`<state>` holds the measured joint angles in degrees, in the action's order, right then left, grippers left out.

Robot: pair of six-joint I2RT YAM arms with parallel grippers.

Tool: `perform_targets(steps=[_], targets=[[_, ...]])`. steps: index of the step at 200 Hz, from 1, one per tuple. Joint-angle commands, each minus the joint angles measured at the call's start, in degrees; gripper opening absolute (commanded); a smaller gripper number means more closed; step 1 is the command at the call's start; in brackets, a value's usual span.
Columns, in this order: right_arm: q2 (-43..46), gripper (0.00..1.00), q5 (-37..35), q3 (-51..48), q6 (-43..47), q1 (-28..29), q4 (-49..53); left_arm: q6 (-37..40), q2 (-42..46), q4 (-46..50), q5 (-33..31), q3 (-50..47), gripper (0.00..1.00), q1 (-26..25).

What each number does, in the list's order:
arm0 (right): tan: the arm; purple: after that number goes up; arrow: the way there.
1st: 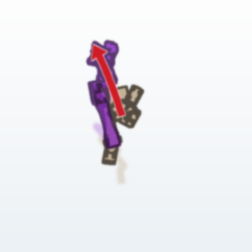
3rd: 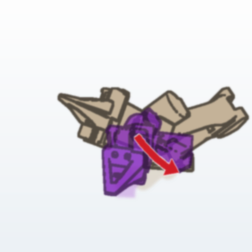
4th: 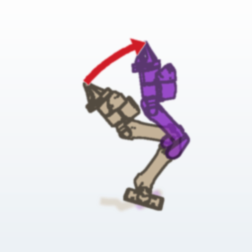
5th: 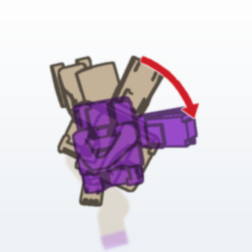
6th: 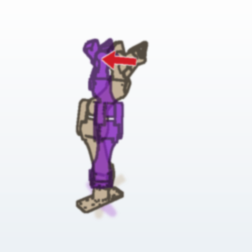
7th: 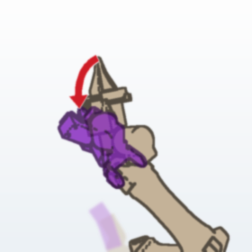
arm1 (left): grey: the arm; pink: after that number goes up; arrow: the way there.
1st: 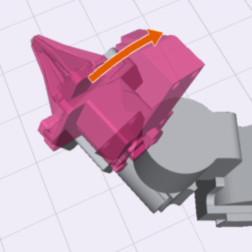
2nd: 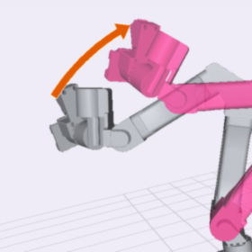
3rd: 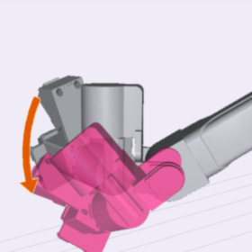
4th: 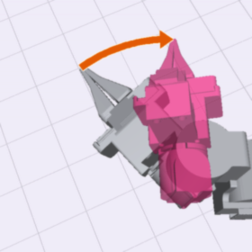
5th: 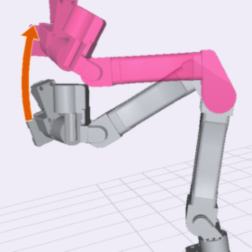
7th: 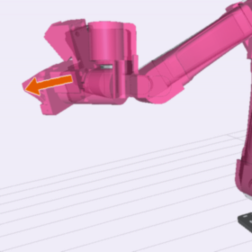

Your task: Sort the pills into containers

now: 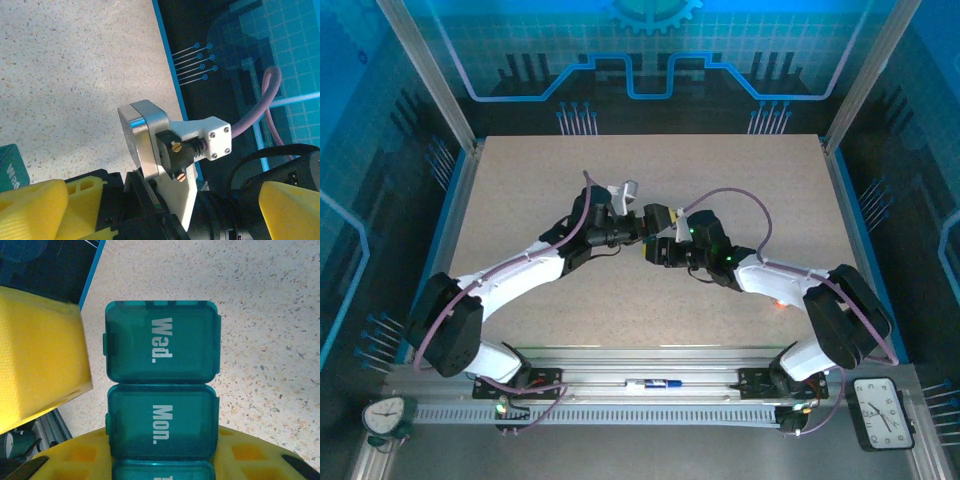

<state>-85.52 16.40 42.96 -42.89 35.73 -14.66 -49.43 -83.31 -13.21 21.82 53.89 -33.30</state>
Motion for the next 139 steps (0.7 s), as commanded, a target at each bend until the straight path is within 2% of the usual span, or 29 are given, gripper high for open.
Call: perform_targets(steps=[1, 43, 139], targets=[[0.36, 0.26, -0.59, -1.2, -0.42, 0.32, -1.35, 1.31, 1.26, 1.52, -3.47, 1.59, 0.99, -0.36], [3.45, 0.27, -4.29, -1.77, 0.48, 0.05, 2.41, 2.41, 3.39, 5.42, -8.17, 0.1, 0.99, -0.36], [6.44, 0.27, -5.52, -0.88, 0.72, 1.14, 3.21, 1.09, 0.81, 3.55, -6.69, 0.8, 0.99, -0.68]])
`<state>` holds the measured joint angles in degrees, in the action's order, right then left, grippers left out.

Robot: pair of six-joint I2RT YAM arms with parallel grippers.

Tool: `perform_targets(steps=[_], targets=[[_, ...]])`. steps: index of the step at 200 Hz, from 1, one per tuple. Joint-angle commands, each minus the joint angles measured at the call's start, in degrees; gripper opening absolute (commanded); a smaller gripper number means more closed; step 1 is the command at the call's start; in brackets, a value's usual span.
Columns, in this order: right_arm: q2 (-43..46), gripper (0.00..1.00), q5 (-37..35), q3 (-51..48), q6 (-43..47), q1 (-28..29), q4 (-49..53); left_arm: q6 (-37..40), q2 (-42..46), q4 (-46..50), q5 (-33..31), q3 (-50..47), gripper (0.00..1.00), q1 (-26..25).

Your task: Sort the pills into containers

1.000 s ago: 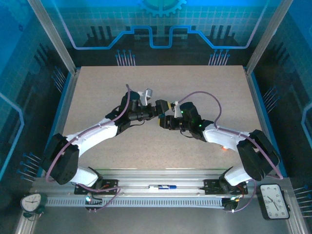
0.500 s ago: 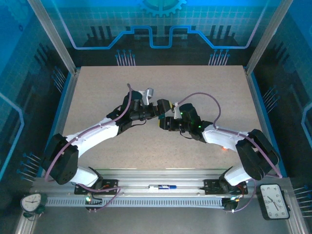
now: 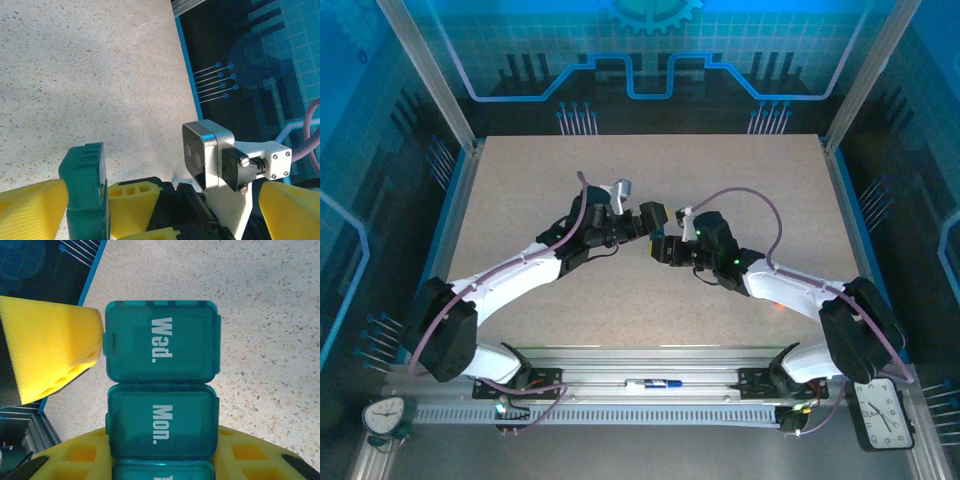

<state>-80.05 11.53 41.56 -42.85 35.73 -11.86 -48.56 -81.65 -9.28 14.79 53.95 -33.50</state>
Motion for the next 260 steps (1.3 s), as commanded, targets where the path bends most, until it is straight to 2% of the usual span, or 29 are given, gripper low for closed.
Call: perform_targets(steps=[1, 113, 260], targets=[[0.92, 0.27, -0.64, 0.53, 0.67, 1.21, 0.42, 0.22, -0.82, -0.39, 0.34, 0.72, 0.99, -0.55], [-1.03, 0.26, -0.02, 1.24, -0.37, 3.2, -1.68, 0.13, -2.25, -0.83, 0.52, 2.27, 0.99, -1.64], [-1.51, 0.26, -1.02, 1.08, -0.2, 2.95, -1.45, -0.84, -0.63, -1.8, -0.19, -0.08, 0.99, -2.89]])
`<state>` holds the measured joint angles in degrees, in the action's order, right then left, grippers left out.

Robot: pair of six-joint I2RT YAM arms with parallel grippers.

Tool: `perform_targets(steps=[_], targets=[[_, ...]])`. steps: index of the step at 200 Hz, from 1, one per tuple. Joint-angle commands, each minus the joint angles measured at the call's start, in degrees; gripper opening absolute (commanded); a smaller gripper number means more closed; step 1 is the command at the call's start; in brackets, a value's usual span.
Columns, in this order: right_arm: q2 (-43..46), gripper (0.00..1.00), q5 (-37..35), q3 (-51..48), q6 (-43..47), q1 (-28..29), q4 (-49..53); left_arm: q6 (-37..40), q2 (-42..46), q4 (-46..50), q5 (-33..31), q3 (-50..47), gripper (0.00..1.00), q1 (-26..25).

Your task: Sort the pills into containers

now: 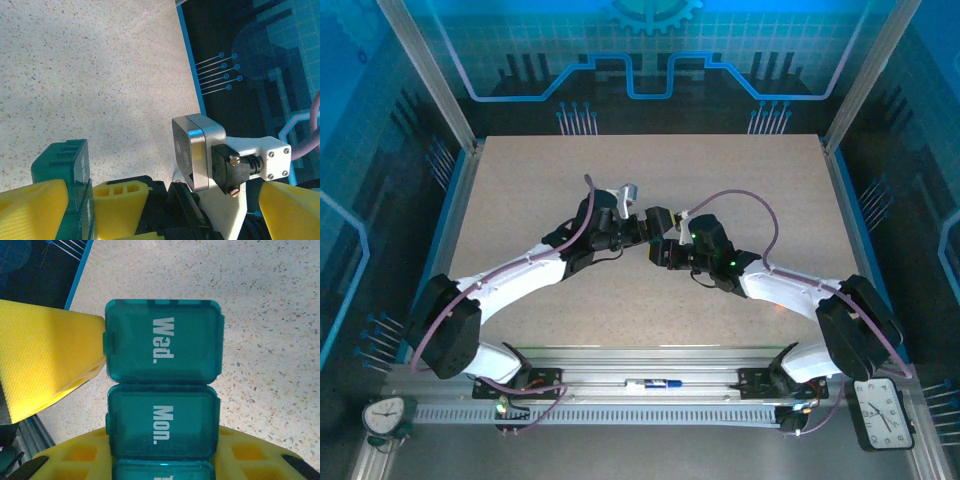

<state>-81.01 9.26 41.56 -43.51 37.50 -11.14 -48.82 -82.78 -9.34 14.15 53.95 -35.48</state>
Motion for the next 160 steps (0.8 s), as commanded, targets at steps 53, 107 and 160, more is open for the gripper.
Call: perform_targets(steps=[53, 107, 160], targets=[[-1.04, 0.26, 1.72, 1.15, 0.45, 1.26, -2.26, -0.88, -0.39, -2.34, 0.61, 0.63, 0.99, -1.49], [-1.69, 0.26, 1.9, 1.37, 0.42, 1.35, -2.61, -1.15, -0.41, -2.68, 0.46, 0.63, 0.99, -2.1], [-1.61, 0.26, 1.82, 1.0, 0.21, 1.37, -2.87, -1.28, -0.7, -2.75, 0.22, 1.28, 0.99, -2.71]])
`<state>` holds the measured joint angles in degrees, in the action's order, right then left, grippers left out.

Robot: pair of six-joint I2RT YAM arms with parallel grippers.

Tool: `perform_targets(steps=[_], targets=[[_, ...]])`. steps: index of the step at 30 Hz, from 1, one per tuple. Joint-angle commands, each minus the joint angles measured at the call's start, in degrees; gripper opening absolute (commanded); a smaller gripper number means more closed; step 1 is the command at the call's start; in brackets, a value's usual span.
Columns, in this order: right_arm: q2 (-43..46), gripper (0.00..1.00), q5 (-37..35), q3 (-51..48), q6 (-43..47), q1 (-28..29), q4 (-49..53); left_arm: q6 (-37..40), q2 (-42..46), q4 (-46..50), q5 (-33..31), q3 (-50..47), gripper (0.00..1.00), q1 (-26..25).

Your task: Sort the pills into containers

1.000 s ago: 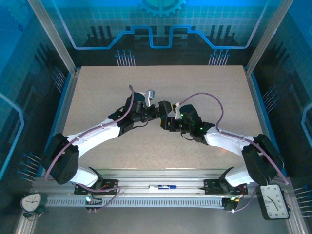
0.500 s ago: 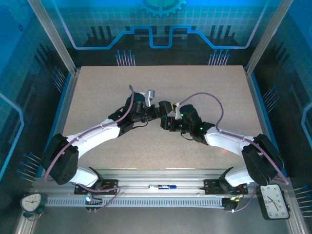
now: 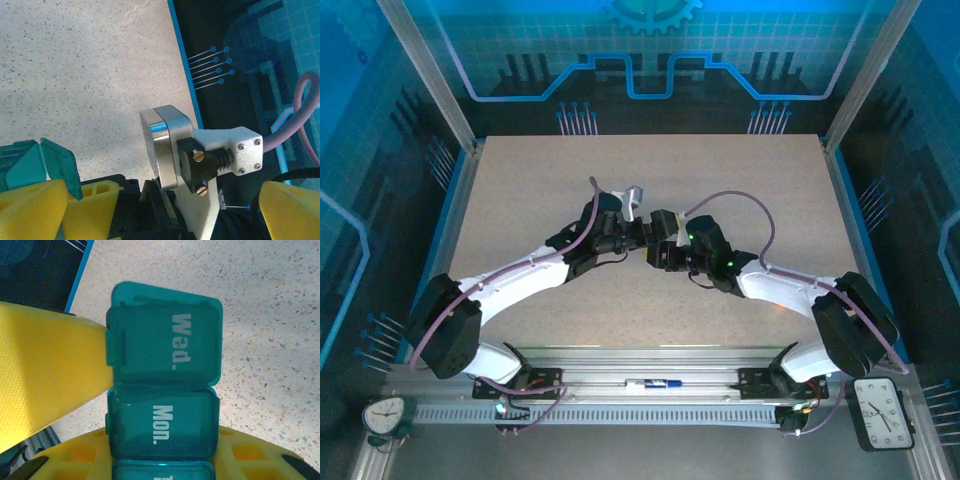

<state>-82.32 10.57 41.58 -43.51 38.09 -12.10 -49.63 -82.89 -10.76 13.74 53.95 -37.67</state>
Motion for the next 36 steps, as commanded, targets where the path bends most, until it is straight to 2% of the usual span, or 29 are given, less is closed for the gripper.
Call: perform_targets(steps=[1, 5, 9, 13, 19, 22, 28, 36], targets=[[-0.34, 0.26, 0.51, 0.92, 0.24, 0.77, -1.89, -0.47, -0.55, -1.34, 0.66, 1.31, 0.99, -0.54], [-0.21, 0.26, -0.02, 0.37, 0.61, 0.68, -1.53, 0.92, 0.3, 0.27, -1.39, 2.16, 0.99, -0.51], [-0.47, 0.27, -0.31, -0.12, 1.9, 0.17, 0.11, 4.61, 2.35, 5.5, -6.66, 3.61, 0.99, 0.36], [-1.73, 0.29, 0.04, -0.1, 4.13, -0.79, 2.65, 5.51, 5.28, 8.77, -9.67, 2.27, 0.99, 5.32], [-6.08, 0.31, 0.31, 4.74, 10.36, -1.3, 10.34, 6.48, 9.12, 11.17, -9.67, -1.77, 0.99, 14.02], [-9.19, 0.31, 0.49, 8.41, 13.74, -1.13, 14.36, 8.34, 9.99, 12.56, -9.61, -2.99, 0.99, 16.56], [-15.3, 0.33, -2.54, 16.05, 19.83, 0.65, 21.34, 9.88, 10.21, 13.83, -9.32, -4.54, 0.99, 18.42], [-20.0, 0.34, -6.6, 19.89, 24.13, 2.84, 25.96, 9.64, 9.68, 13.35, -8.47, -5.18, 0.99, 18.82]])
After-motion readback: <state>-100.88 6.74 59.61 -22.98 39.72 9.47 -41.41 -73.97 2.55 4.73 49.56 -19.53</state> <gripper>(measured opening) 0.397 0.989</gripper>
